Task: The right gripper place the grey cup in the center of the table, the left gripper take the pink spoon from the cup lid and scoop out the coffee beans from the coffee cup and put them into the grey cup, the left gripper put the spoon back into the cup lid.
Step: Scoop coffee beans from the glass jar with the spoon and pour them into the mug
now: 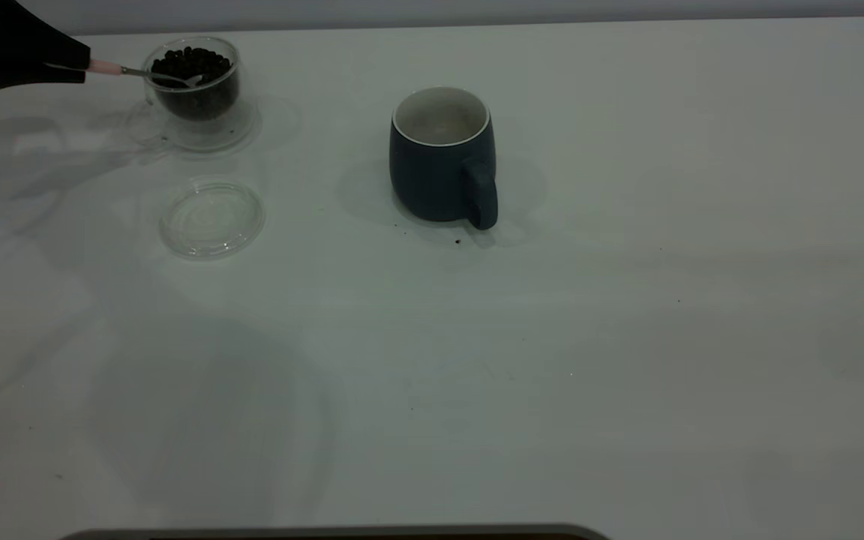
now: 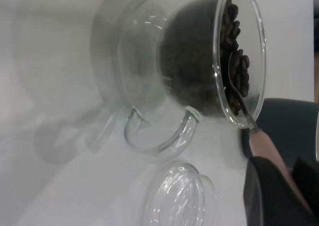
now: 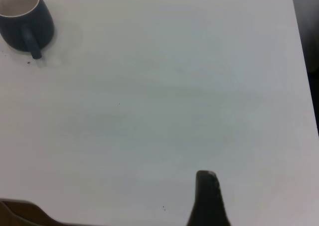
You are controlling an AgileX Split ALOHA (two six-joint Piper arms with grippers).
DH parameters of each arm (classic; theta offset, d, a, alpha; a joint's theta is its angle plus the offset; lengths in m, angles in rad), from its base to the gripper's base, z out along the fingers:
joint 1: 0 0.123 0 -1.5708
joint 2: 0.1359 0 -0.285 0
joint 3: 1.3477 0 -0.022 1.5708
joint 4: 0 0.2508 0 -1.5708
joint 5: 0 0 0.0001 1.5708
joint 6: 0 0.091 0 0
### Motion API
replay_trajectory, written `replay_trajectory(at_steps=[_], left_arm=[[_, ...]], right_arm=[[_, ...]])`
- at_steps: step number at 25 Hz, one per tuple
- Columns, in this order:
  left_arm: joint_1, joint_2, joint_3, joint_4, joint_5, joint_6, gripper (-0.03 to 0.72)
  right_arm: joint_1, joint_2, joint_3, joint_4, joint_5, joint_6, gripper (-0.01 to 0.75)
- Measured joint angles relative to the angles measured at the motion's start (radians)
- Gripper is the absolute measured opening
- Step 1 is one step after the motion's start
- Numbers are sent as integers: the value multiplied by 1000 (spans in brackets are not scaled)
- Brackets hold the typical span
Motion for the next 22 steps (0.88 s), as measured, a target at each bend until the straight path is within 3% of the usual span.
replay_trajectory(at_steps=[22], left_arm=[[63,43,0,-111,56,0,125]], right_arm=[[0,0,0,0,0,1,587]])
